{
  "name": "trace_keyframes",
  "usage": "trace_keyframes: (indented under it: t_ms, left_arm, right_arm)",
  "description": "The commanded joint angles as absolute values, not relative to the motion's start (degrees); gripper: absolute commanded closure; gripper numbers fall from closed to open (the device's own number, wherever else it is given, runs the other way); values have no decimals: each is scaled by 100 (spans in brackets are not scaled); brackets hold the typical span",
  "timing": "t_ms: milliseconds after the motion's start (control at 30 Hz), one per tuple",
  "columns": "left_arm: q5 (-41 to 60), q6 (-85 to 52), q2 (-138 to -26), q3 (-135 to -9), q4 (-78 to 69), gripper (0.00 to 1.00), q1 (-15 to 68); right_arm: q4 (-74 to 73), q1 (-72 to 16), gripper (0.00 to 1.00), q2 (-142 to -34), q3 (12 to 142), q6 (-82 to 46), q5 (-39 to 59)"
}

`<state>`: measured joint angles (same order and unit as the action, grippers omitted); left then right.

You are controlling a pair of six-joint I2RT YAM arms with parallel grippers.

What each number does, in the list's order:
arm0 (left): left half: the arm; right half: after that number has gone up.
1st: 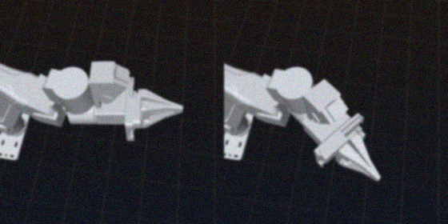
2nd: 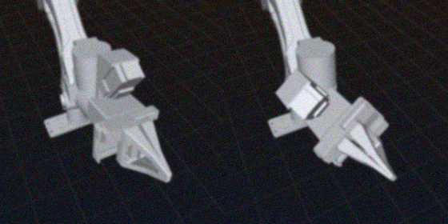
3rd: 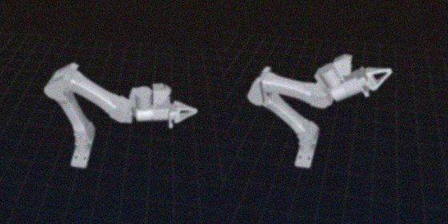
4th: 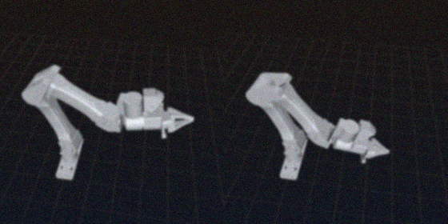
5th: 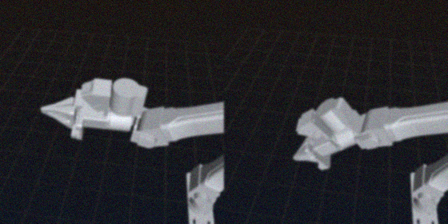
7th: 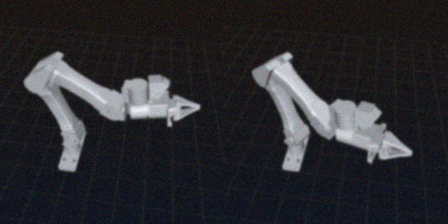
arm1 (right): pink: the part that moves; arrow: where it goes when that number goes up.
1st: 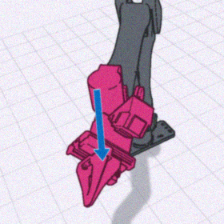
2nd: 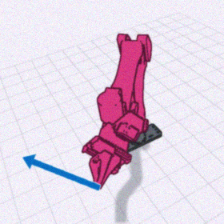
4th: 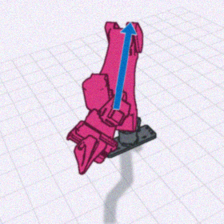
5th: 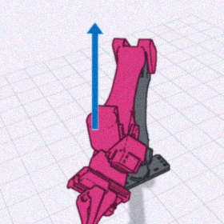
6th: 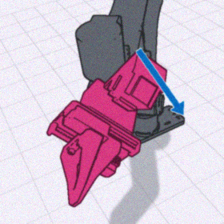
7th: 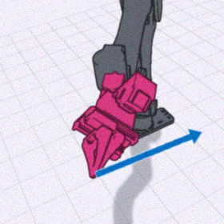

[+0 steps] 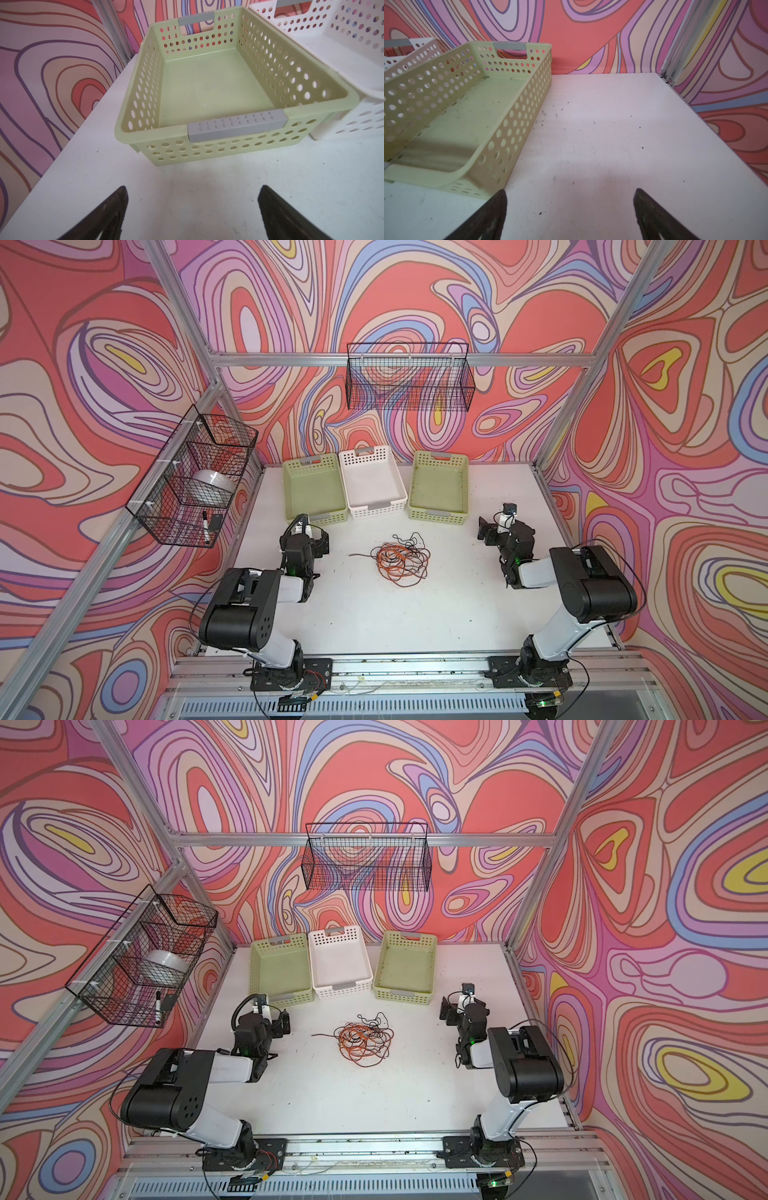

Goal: Untangle the cables

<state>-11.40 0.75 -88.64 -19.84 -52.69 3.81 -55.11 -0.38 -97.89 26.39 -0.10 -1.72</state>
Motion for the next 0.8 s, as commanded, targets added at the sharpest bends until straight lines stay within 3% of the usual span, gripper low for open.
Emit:
trace_keyframes:
  t_ms: [0, 600, 767]
  left_arm:
    - [-1125, 26, -8884, -2089, -5315, 1, 396]
    - [-1017, 61, -8840, -2018, -5412, 0, 400]
    - [-960, 97, -8007, -2223, -4353, 2, 396]
  right_arm:
    - [-5378, 29, 2, -9827, 2745, -129, -141]
    - [-5467, 34, 3, -9742, 2672, -99, -138]
    - [-4096, 18, 7, -8959, 3093, -19, -26]
